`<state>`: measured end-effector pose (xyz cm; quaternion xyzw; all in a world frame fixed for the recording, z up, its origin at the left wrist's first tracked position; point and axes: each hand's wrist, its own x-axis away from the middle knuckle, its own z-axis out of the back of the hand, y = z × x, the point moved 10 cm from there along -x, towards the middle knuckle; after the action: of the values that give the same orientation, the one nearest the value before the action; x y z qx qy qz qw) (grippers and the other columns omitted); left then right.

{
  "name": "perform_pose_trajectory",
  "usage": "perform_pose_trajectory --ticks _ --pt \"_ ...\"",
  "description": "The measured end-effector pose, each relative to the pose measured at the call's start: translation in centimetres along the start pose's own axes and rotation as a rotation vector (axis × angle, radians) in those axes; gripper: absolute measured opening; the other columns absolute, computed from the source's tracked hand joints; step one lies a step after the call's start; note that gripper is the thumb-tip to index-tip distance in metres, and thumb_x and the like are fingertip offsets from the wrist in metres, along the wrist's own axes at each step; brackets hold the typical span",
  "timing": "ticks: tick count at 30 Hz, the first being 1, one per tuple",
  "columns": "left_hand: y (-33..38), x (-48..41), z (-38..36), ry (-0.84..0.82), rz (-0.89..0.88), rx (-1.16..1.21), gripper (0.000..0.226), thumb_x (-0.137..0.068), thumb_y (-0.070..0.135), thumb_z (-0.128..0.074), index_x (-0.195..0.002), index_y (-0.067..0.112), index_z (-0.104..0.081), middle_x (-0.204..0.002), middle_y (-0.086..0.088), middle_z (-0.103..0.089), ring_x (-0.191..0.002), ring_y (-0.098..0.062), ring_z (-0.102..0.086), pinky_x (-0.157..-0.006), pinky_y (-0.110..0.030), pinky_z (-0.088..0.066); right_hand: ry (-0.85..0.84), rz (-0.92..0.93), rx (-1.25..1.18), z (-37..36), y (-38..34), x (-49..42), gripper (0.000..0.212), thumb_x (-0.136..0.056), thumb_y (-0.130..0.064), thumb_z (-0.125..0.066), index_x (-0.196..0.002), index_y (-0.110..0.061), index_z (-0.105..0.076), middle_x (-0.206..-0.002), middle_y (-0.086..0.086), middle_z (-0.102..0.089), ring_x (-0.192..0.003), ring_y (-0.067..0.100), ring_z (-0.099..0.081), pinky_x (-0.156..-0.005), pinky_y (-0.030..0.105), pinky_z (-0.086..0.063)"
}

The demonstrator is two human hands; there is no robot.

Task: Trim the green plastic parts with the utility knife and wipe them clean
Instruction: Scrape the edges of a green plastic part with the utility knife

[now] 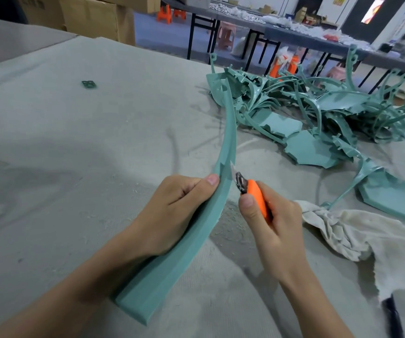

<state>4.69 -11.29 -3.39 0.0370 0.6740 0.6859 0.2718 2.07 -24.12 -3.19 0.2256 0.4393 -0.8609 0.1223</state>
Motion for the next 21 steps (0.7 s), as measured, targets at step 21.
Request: perform_pose_trajectory --ticks 21 --pt "-0.4 0.3 1.6 0.184 0.015 0.061 0.051 -0.097 0.031 -0.041 -0.047 0.023 -0.041 -0.042 0.011 -0.038 -0.039 -0.003 -0.033 -0.044 -0.013 -0.030 -0.099 0.148 -0.092 -1.4 -2.2 1.0 0.059 -0.095 -0.068 -0.040 -0.066 -0.017 -0.038 -0.054 -0.001 -0.030 -0.048 0.005 -0.029 -0.048 0.021 -0.022"
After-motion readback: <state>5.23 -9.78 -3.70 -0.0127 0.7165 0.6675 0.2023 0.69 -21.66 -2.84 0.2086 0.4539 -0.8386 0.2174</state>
